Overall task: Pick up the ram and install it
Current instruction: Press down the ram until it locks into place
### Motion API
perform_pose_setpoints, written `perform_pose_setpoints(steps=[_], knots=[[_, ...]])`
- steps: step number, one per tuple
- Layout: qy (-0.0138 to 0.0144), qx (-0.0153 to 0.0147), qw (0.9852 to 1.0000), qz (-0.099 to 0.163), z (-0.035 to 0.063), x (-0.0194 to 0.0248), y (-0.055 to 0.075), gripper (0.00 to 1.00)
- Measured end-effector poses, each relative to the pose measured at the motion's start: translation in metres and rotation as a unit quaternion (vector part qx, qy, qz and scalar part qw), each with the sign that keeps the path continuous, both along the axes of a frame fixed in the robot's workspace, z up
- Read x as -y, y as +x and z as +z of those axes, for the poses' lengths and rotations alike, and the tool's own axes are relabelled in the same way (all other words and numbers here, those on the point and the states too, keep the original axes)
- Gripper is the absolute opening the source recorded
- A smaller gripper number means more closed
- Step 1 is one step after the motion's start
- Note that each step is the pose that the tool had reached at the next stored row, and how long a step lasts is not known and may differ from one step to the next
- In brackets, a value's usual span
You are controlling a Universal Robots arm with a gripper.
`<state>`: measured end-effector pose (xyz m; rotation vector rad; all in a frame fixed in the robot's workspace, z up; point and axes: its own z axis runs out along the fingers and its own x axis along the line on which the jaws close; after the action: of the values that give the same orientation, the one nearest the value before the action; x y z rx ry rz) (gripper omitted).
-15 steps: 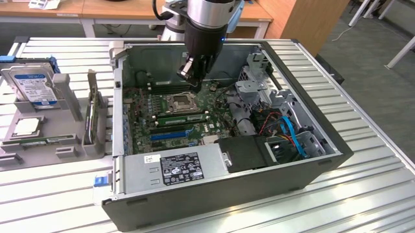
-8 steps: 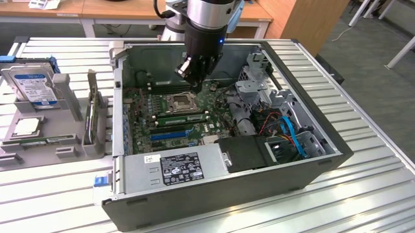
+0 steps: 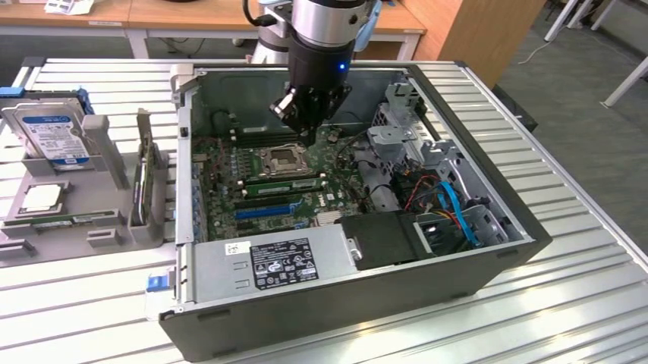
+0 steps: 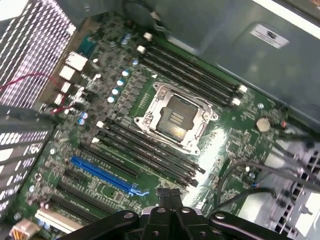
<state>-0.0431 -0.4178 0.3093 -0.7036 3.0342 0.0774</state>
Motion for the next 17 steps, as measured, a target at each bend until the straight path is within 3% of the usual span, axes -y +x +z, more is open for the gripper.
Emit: perform_pose_setpoints(steps=[7,17], knots=[[0.0,0.0,0.9986,-0.054,-0.0005,0.0,-0.0001,0.1],[0.0,0.0,0.9943,-0.107,-0.0007,0.0,-0.0004,0.1]])
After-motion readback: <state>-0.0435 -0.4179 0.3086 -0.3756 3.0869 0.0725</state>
